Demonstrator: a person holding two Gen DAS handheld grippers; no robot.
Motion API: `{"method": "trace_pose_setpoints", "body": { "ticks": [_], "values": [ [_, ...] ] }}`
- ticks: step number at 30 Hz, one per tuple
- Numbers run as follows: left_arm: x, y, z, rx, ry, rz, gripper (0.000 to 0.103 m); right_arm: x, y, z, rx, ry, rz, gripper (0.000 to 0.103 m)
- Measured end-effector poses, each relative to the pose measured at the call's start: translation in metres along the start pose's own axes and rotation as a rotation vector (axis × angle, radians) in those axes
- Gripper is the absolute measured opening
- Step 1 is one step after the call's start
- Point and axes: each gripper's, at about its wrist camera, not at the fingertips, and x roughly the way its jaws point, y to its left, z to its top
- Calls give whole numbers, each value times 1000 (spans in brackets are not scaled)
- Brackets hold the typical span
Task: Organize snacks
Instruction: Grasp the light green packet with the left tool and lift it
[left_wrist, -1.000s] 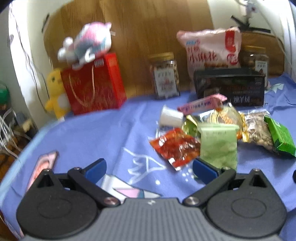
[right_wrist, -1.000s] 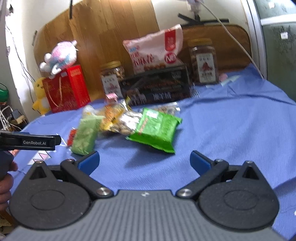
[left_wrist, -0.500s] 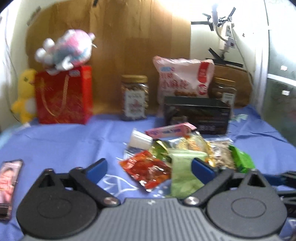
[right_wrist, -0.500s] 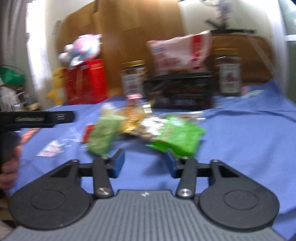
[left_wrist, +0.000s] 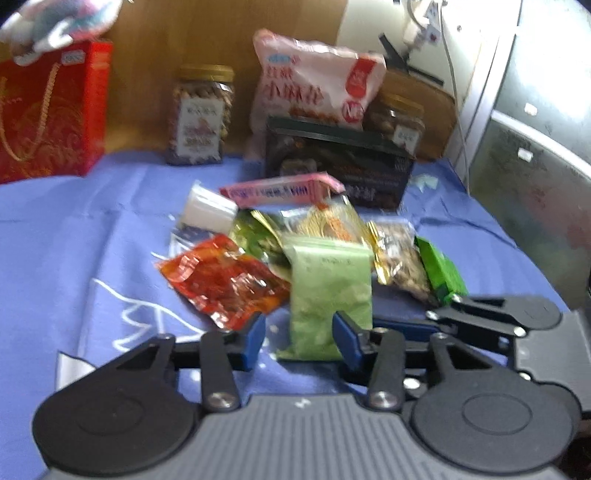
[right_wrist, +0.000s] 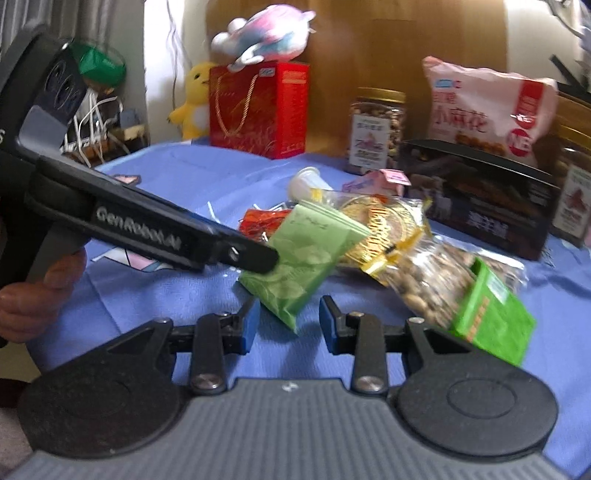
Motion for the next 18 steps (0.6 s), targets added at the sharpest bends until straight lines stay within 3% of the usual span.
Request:
{"method": "trace_pose_setpoints", "body": {
  "ticks": [1, 2, 9, 13, 18],
  "values": [
    [1, 0, 0, -10, 2, -16, 37, 4, 0, 0, -11, 4, 3, 31],
    [1, 0, 1, -19, 5, -41, 28, 6, 2, 1, -15, -1, 9, 30],
    [-26, -13, 26, 6, -75, -106, 28, -26, -10, 21, 5, -97, 33, 29],
    [-23, -30, 67, 60, -140, -118, 28, -41, -34, 48, 26, -168, 12, 29],
    [22, -49, 132, 80, -171, -130, 28, -33, -86, 79, 64, -223, -72, 29]
  ]
}}
